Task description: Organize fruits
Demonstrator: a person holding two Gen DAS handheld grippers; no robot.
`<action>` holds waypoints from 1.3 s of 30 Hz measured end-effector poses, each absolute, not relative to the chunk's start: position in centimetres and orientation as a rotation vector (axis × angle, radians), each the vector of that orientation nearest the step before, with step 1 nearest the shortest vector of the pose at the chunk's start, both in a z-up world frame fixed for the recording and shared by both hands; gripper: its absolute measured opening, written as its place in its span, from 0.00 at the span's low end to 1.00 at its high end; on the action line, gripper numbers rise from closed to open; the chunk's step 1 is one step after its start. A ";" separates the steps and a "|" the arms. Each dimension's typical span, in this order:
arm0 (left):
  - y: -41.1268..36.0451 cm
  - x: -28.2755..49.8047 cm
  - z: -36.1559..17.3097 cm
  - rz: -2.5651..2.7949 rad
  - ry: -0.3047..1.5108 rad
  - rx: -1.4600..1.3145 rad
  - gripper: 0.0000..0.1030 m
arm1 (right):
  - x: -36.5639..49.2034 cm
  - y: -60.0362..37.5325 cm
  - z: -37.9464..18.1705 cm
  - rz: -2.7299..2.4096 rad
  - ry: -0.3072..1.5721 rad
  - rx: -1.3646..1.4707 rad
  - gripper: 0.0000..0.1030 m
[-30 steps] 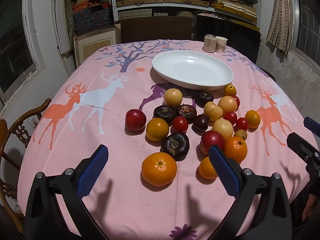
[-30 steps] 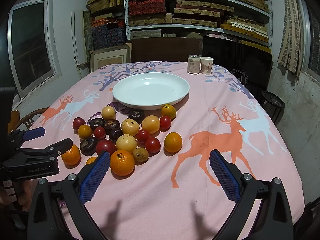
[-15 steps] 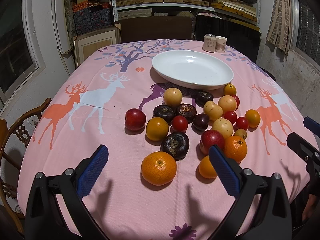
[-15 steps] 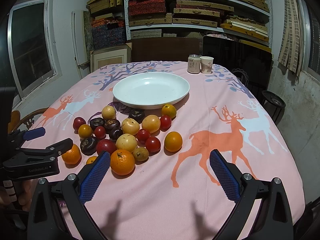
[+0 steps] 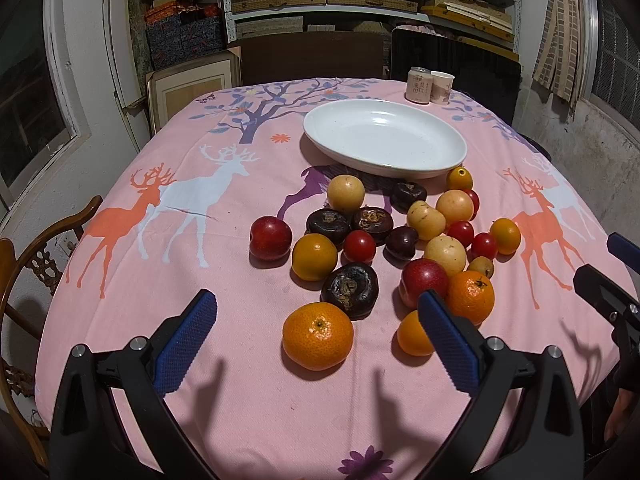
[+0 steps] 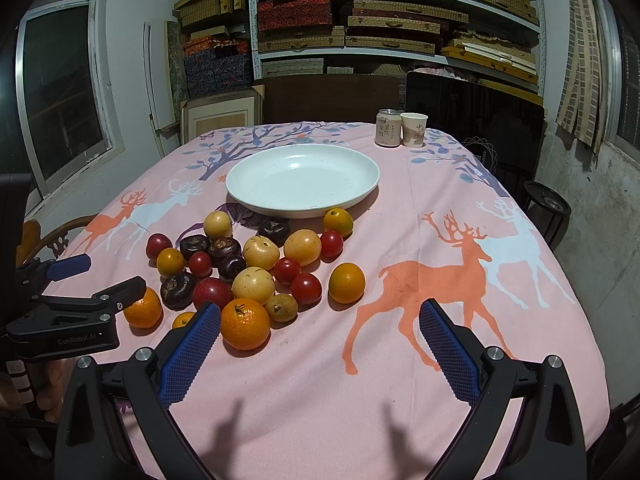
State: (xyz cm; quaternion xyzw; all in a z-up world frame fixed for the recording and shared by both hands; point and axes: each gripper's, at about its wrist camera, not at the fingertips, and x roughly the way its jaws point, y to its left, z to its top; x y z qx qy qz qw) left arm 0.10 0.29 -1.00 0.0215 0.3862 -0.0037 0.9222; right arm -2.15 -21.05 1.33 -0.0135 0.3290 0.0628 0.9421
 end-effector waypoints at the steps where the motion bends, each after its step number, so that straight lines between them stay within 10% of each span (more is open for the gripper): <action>1: 0.3 0.1 -1.0 -0.007 0.793 0.044 0.96 | -2.2 -21.1 1.3 0.128 0.671 -0.028 0.97; 26: 3.2 0.5 -6.3 -0.083 0.879 0.033 0.96 | -1.8 -21.4 0.0 0.134 0.703 -0.064 0.97; 30: 2.5 1.0 -6.9 -0.169 0.880 0.045 0.45 | -1.5 -21.8 -0.2 0.132 0.706 -0.067 0.97; 39: 0.9 -0.3 -6.1 -0.217 0.837 0.105 0.45 | 2.5 -24.0 -1.7 0.136 0.749 -0.075 0.92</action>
